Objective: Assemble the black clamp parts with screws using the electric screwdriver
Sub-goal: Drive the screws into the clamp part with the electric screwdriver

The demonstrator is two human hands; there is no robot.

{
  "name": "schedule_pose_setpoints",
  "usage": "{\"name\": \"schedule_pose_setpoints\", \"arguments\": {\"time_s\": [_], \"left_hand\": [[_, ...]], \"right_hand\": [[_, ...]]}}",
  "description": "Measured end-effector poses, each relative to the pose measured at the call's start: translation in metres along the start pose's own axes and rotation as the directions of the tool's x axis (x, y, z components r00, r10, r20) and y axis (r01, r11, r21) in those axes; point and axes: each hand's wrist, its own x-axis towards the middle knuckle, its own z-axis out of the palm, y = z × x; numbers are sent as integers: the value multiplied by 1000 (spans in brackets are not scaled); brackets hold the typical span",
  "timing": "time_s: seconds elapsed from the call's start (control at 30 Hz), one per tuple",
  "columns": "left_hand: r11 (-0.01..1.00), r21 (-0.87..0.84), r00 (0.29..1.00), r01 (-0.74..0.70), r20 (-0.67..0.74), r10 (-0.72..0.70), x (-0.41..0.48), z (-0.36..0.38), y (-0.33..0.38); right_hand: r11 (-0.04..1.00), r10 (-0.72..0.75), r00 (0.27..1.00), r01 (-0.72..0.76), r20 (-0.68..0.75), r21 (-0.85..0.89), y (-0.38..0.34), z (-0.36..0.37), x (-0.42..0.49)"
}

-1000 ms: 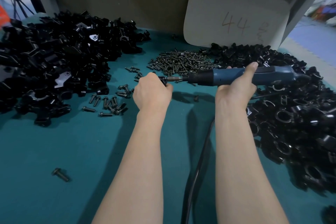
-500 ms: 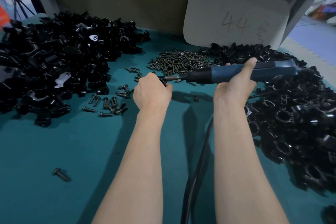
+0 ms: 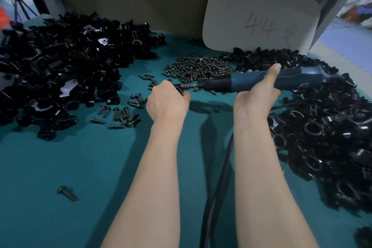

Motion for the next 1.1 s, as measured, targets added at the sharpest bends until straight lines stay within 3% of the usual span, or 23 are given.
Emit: {"name": "schedule_pose_setpoints", "arguments": {"time_s": [0.43,0.83,1.1], "left_hand": [[998,-39,997,43,66,-41,-2,-4,0],[998,-36,986,53,158,-47,1,-12,-5],[987,-89,954,130,284,-100,2,-17,-5]], "right_hand": [[996,-63,978,48,197,80,0,3,-7],[994,-6,944,-31,330,106,-2,-2,-7],[987,-33,943,-22,332,158,-7,-3,-6]]}}
